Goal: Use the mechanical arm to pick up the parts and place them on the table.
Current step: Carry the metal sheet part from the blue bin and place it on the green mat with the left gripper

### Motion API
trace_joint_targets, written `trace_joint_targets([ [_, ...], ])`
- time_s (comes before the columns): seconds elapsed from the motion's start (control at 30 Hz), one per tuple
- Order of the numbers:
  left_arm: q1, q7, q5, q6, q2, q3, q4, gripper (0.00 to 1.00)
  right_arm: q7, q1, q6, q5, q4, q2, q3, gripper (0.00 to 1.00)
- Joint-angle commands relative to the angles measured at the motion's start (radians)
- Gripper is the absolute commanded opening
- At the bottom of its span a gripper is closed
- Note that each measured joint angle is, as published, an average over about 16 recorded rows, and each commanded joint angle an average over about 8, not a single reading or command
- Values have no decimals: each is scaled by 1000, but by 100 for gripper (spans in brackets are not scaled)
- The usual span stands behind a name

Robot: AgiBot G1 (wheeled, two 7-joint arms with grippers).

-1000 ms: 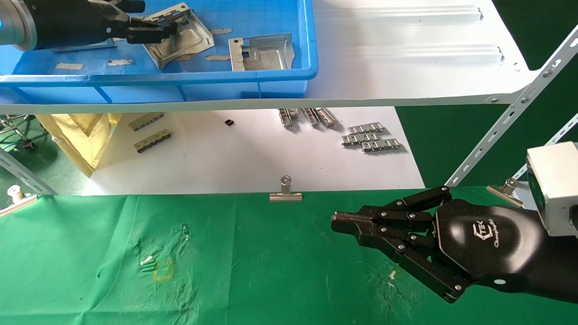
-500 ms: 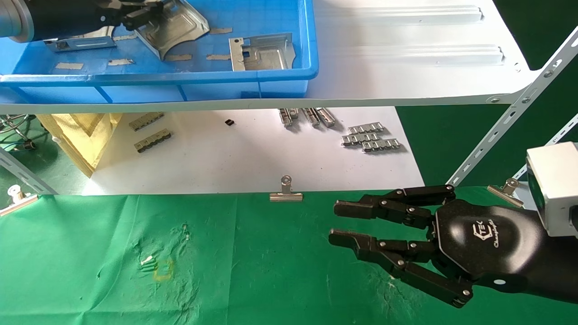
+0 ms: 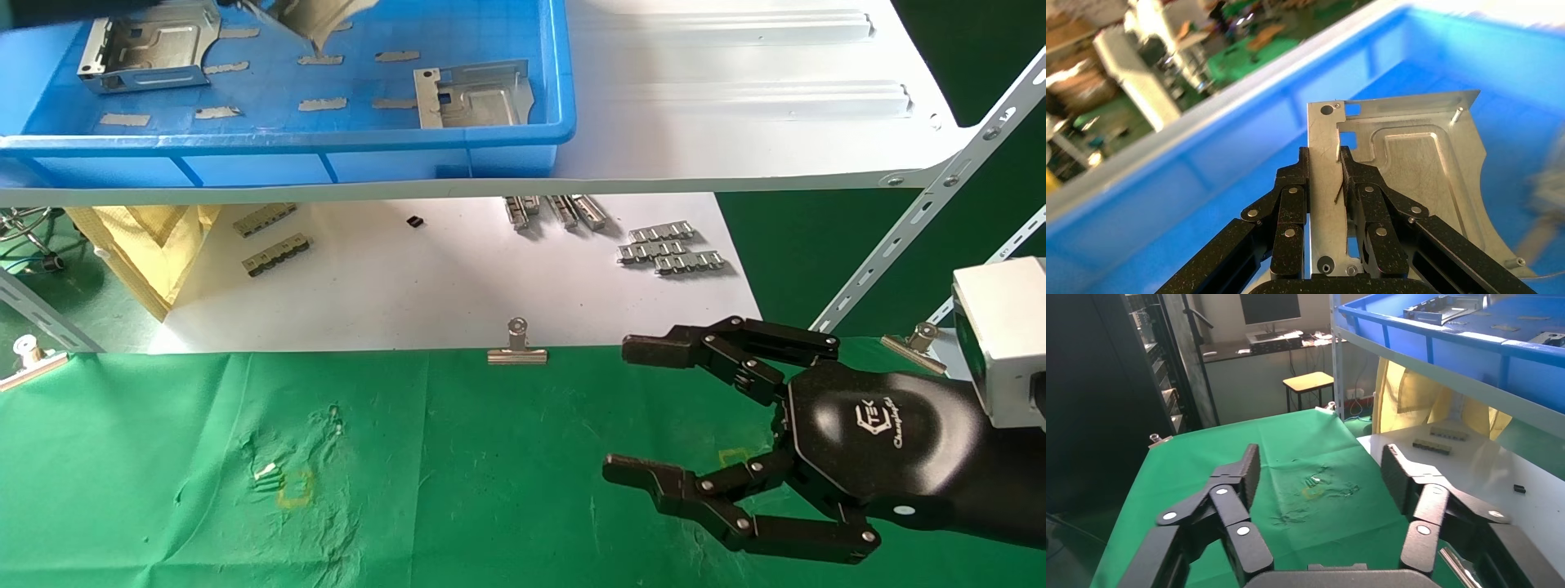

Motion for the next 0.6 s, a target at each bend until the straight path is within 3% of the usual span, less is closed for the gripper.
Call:
trace_joint_targets([
  [0.03, -9, 5, -12, 36, -11, -8, -4, 0, 0, 0, 0, 0, 0, 0, 0, 100],
  [0.33, 8, 117, -83, 449, -110, -41, -63, 0, 0, 0, 0, 0, 0, 0, 0, 100],
  [0.6, 122, 136, -175, 530, -184, -6, -244, 0, 0, 0, 0, 0, 0, 0, 0, 100],
])
